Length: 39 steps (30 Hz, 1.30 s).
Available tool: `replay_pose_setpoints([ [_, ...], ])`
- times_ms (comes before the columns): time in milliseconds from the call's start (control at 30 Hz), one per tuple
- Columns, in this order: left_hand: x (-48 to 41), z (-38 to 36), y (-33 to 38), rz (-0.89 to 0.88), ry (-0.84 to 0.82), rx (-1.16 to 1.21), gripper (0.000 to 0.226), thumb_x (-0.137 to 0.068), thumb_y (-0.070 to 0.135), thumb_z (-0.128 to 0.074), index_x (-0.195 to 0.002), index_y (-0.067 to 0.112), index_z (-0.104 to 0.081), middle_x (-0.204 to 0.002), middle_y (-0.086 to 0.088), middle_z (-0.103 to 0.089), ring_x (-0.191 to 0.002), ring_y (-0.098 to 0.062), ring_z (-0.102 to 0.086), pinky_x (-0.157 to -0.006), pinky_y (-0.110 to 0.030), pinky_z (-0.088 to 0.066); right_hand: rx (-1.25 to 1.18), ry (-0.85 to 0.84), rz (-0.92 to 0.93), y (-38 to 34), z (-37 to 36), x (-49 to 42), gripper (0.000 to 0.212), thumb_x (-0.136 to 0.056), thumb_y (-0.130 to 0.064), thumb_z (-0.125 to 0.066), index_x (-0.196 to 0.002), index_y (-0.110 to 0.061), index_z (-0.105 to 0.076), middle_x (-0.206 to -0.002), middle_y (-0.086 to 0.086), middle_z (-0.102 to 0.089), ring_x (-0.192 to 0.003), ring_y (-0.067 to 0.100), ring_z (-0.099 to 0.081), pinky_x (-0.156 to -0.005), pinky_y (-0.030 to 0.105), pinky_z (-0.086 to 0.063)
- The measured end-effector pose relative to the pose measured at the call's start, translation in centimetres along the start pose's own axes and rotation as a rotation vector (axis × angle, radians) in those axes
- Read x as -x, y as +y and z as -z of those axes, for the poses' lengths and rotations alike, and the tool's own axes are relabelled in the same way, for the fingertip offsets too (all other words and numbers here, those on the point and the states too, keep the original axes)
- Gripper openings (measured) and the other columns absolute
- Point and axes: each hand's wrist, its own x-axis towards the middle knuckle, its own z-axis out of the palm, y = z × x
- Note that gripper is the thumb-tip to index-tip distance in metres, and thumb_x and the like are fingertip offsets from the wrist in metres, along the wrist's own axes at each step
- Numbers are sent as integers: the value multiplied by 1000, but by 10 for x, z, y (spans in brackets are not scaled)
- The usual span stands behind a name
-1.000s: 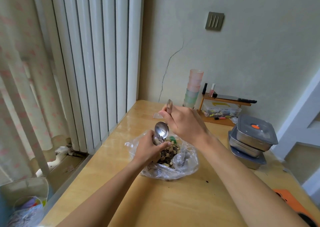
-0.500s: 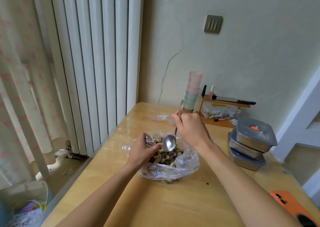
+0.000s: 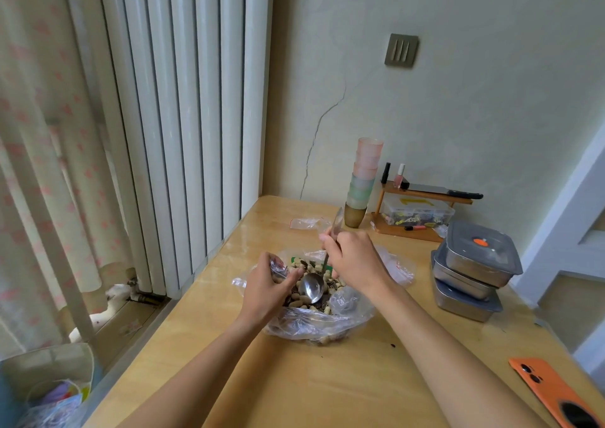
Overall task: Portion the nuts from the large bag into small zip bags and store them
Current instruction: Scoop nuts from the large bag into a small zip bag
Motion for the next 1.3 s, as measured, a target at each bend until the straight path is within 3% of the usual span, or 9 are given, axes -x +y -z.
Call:
replay_pose_setpoints([
  [233,4,1,1,-9,25,26,46,-83,56,-77,-97,23,-49,-69,-2,-72,-61,-18,-67,-60,-39,-53,16,7,114,-7,-8,9,35,-110,-28,-45,-80,-14,-58,-57,3,-57,-52,20,-56,-57,38,-48],
  [333,2,2,-3,-5,28,36,46,-82,56,-78,-98,23,-50,-73,2,-74,-65,-13,-70,-64,-40,-59,-83,15,-52,-4,-7,9,45,-110,-27,-44,-77,-5,-66,-57,9,-63,-48,23,-63,-56,39,-54],
  [533,4,1,-3,-10,32,48,43,-85,50,-79,-99,22,-49,-70,1,-74,-64,-10,-72,-64,-39,-58,-405,-22,-495,15,-12,12,42,-111,-28,-45,-88,-1,-68,-62,12,-73,-53,24,-73,-48,24,-55],
  [633,4,2,-2,-30,27,35,42,-86,49,-78,-99,21,-50,-70,3,-72,-58,1,-64,-58,-25,-50,-493,15,-628,28,-11,17,45,-111,-30,-45,-91,2,-68,-63,15,-73,-58,29,-75,-50,26,-56],
  [700,4,3,-1,-44,28,14,42,-86,51,-77,-99,22,-51,-71,4,-70,-57,-1,-60,-55,-22,-47,-490,64,-651,33,-6,18,46,-111,-31,-44,-91,2,-69,-61,14,-72,-57,28,-74,-50,26,-55],
  [800,1,3,-4,-52,9,14,40,-86,52,-77,-98,24,-51,-75,1,-70,-63,-9,-65,-61,-33,-53,-427,162,-654,33,6,16,46,-110,-32,-43,-89,0,-69,-61,13,-72,-47,18,-68,-45,19,-48],
  [967,-2,4,-2,-64,-52,-43,33,-89,41,-77,-98,24,-50,-79,-4,-71,-69,-21,-67,-62,-34,-52,-345,266,-649,34,24,12,44,-110,-35,-42,-88,-6,-67,-65,11,-72,-46,16,-66,-44,18,-46],
  [1133,-3,7,-2,-78,-191,-147,33,-85,28,-78,-101,25,-50,-81,0,-69,-64,-11,-59,-60,-29,-49,-321,309,-672,41,30,13,46,-110,-36,-40,-89,-6,-68,-64,10,-72,-42,11,-63,-40,14,-42],
  [1300,-5,0,3,-109,-239,-306,36,-81,29,-80,-103,25,-51,-82,12,-67,-74,-5,-61,-72,-33,-46,-355,343,-626,34,35,8,46,-111,-34,-40,-88,-6,-68,-63,10,-71,-40,9,-61,-40,13,-41],
])
